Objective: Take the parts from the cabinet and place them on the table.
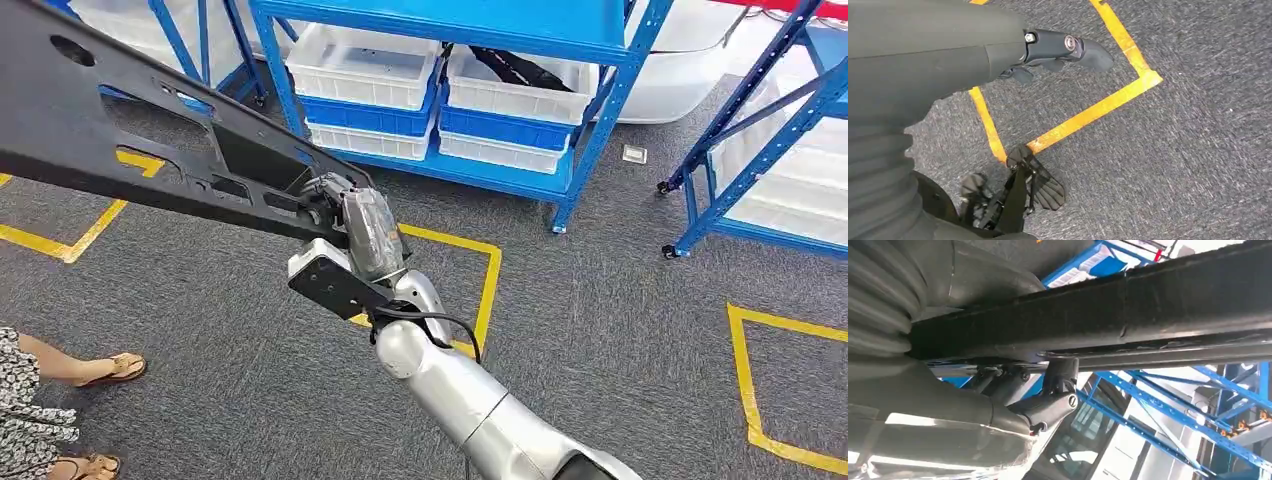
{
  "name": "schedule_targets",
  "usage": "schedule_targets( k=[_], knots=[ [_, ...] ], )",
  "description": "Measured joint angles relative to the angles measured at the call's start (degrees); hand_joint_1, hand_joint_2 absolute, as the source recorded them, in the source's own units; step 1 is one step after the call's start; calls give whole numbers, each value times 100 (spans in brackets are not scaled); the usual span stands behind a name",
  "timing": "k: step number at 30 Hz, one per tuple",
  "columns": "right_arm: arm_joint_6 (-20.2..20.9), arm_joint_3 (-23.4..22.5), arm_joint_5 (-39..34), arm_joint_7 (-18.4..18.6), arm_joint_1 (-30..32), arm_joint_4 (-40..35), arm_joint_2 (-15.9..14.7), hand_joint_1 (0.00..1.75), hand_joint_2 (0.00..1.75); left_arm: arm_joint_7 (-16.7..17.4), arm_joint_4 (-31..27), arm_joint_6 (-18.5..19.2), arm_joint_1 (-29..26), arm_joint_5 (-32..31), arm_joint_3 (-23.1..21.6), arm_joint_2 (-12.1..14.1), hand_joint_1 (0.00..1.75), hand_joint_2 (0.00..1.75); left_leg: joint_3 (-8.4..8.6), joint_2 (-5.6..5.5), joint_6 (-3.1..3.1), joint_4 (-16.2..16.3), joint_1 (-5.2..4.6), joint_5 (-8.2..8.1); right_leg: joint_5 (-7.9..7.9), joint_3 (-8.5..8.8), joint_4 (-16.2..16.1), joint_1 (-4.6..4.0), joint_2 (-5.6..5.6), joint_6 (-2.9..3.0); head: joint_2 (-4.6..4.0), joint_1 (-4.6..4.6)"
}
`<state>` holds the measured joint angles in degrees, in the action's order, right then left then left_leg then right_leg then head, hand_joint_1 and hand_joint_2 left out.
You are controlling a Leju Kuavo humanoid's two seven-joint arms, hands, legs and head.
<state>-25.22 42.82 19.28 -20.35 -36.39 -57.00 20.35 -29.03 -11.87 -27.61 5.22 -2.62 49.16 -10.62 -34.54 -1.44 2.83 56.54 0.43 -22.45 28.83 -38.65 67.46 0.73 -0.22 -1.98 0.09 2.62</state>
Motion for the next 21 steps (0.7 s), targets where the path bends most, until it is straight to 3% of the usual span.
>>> schedule_targets(
  k=[1,2,3,6,7,8,9,11,12,13,14,16,17,18,20,21],
  knots=[
    [0,2,0,0,-13,0,9,175,175,0,0,0,1,0,0,-4,0,175,0,-29,-12,20,0,-8,-224,300,-605,1,17,-23,0,0],
    [0,2,-2,0,-27,0,13,175,175,0,0,0,1,0,0,-9,0,175,-28,-51,-46,61,0,-27,-330,501,-1047,5,91,3,0,-6],
    [0,4,-4,-4,-34,-2,33,175,175,0,0,0,1,0,0,-7,0,175,-71,-67,-90,136,-54,-60,-368,539,-1070,8,92,66,0,7],
    [0,4,-20,-4,-36,0,39,175,175,-2,0,-2,-11,4,2,-9,0,175,-85,-80,-190,108,14,-33,-394,518,-1056,-32,73,153,0,2],
    [0,4,-37,-4,-47,0,61,175,175,-2,0,-4,-11,4,0,-2,0,175,-97,-66,-219,137,21,-55,-426,549,-1100,72,59,201,0,0],
    [0,4,-50,-4,-58,0,66,175,175,0,0,-7,-11,4,2,-2,0,175,-139,15,-260,271,30,-155,-429,566,-1109,72,52,215,0,18],
    [0,7,-65,-9,-79,0,64,175,175,0,0,-18,-8,4,2,-4,0,175,-263,59,-300,569,48,-344,-426,579,-1109,74,34,261,0,57],
    [0,7,-101,-7,-86,4,61,175,175,4,0,-44,-8,4,0,-2,0,175,-725,99,-372,1531,92,-792,-418,580,-1108,54,13,272,0,48],
    [0,7,-109,-4,-79,17,61,175,175,7,0,-53,-9,4,0,-2,0,175,-900,108,-396,1871,104,-891,-417,579,-1106,52,0,272,0,57],
    [0,13,-114,-5,-78,37,61,175,175,11,0,-55,-9,6,2,-2,0,175,-949,115,-405,1946,114,-850,-416,581,-1106,51,-7,270,0,50],
    [0,20,-114,-4,-80,46,61,175,175,11,0,-57,-10,7,2,-2,0,175,-864,119,-406,1745,124,-687,-413,584,-1105,51,-11,271,0,57],
    [0,24,-133,-7,-96,46,65,175,175,11,0,-61,-8,4,2,0,0,175,-343,161,-364,717,124,-175,-411,599,-1105,50,-15,269,0,57],
    [0,28,-140,-7,-116,46,66,175,175,11,0,-66,-5,4,2,0,0,175,-74,262,-314,216,110,-19,-405,604,-1107,45,-15,259,0,57],
    [0,28,-146,-7,-130,46,63,175,175,9,0,-70,7,4,2,6,0,175,-38,296,-289,128,45,-98,-399,585,-1101,-25,-16,234,0,53],
    [-4,30,-155,-11,-135,50,61,175,175,9,0,-70,2,4,2,7,0,175,-62,246,-222,129,20,-100,-394,580,-1110,-11,-42,202,0,59],
    [-4,35,-166,-11,-135,55,63,175,175,9,0,-74,2,4,2,7,0,175,-70,223,-180,128,1,-99,-405,593,-1139,4,-71,155,0,44]
  ],
)
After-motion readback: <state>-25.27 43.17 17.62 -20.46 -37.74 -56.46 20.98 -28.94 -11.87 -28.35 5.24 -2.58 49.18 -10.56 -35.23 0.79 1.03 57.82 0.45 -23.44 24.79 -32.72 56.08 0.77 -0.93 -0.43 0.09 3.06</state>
